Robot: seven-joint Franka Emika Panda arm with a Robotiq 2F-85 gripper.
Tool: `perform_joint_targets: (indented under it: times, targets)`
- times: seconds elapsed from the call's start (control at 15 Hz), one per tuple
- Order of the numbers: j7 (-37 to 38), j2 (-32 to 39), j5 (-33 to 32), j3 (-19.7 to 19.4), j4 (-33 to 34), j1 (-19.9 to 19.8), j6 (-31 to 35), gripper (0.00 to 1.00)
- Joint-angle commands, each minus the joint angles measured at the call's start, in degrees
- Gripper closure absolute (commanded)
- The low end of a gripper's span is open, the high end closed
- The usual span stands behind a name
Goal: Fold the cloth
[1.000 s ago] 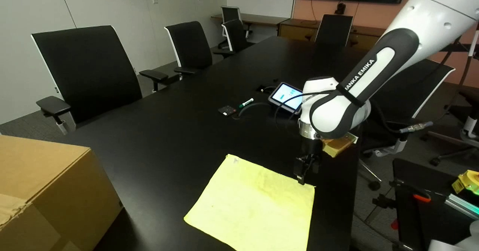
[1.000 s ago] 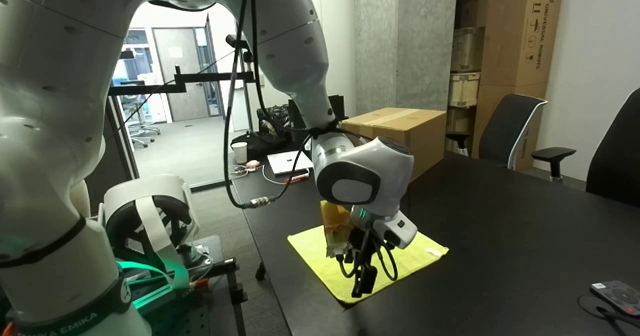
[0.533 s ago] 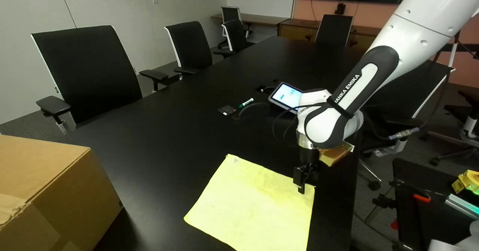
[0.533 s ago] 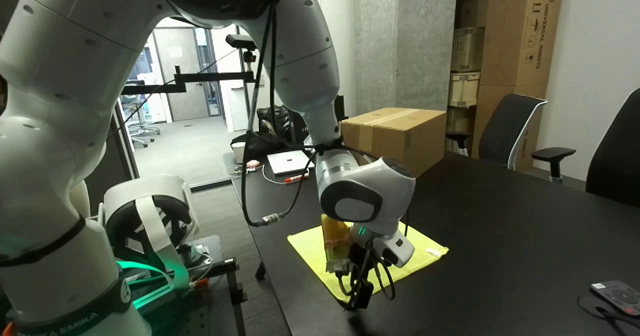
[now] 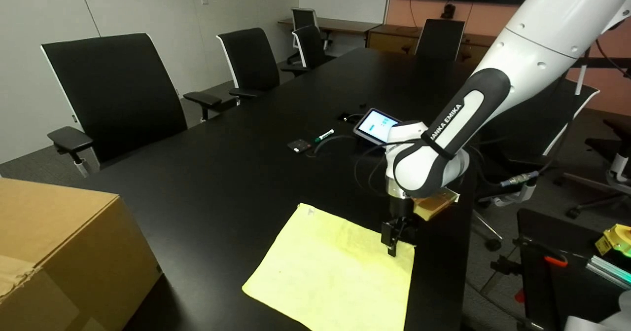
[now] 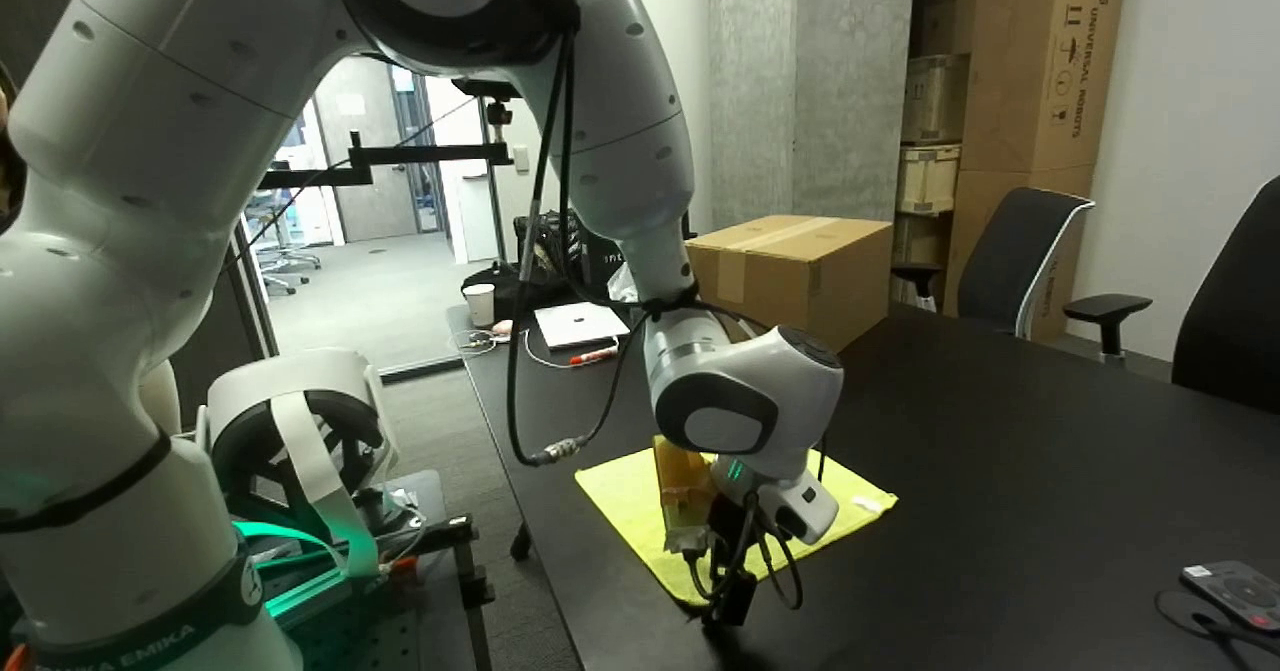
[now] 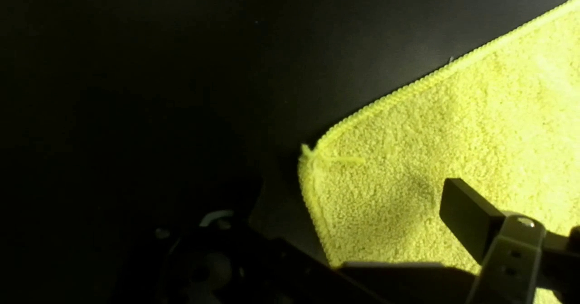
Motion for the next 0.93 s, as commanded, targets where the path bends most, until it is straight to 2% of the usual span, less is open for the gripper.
perform_joint_targets:
  times: [0.0, 0.87]
  targets:
    - [0.2, 0.9, 0.1, 0.1, 2.2, 0.0, -1.1, 0.00]
    - [-1.1, 1.3, 0.7, 1.1, 3.2, -0.4, -6.2, 0.00]
